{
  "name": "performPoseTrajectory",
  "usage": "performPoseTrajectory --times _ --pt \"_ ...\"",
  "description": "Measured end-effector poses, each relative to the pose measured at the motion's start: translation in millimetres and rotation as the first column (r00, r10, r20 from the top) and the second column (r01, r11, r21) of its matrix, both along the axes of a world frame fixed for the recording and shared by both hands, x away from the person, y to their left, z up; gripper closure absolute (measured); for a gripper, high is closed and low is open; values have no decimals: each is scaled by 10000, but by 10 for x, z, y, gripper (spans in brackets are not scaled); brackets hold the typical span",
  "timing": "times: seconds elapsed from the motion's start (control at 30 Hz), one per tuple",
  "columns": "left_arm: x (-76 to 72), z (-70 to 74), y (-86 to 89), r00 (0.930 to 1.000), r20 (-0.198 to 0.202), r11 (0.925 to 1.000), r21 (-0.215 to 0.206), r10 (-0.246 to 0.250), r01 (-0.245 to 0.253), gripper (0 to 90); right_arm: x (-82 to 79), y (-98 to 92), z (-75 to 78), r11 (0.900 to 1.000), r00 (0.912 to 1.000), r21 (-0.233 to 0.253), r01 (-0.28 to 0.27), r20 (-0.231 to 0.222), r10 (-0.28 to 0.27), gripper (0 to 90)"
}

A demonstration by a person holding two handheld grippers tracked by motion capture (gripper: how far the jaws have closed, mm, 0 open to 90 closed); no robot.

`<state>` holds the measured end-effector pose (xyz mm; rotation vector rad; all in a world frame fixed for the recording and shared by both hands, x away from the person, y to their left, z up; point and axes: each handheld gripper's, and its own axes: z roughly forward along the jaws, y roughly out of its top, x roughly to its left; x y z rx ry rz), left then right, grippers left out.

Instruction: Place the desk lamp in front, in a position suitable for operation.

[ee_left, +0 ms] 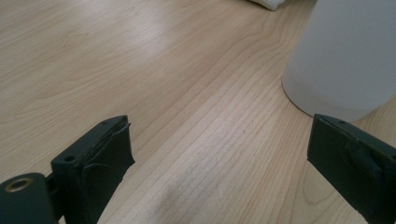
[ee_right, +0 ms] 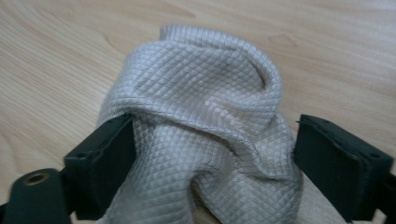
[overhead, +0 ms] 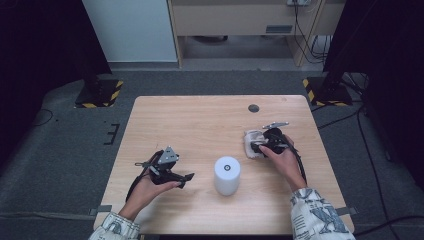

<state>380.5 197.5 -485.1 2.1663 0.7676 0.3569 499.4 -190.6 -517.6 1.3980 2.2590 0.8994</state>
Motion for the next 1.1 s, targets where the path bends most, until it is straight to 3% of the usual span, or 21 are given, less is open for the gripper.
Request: performPoseTrajectory --times 0.1,0.27,0.43,0.57,0.7,0.77,0.9,0.93,0.97,1.1 --pt "-1 -21 -37 9999 -38 9999 109 -109 109 61 16 15 -68 9996 9997 -280 -33 -223 27 263" --pt "-13 -26 -76 9996 -72 9995 117 -276 276 63 -7 -28 -64 9995 9998 -280 -175 -48 174 470" --pt "-48 -17 -133 9984 -14 9984 80 -561 561 70 -69 -78 -65 9978 9979 163 -641 33 641 751" --pt "-87 5 -190 9970 47 9970 -76 -768 769 61 -145 -129 -25 9929 9963 837 -847 220 832 802" --pt "-114 18 -236 9951 45 9949 -203 -989 990 57 -328 -103 216 9809 9876 1225 -1514 596 1450 805" --pt "-152 34 -281 9930 82 9925 -307 -1180 1182 55 -468 -44 416 9681 9740 1236 -2178 908 2075 805" --pt "-244 73 -399 9874 289 9868 -414 -1554 1566 54 -734 65 702 9384 9446 1258 -3219 1090 3095 804" --pt "-272 94 -440 9859 381 9850 -517 -1628 1646 55 -781 89 745 9322 9396 1310 -3373 1080 3248 804" --pt "-285 105 -466 9851 386 9837 -597 -1674 1695 57 -854 123 815 9219 9282 1235 -3671 1137 3543 803" --pt "-329 131 -591 9840 487 9822 -683 -1717 1747 58 -1007 201 1006 8955 9054 1390 -4227 1080 4106 803"
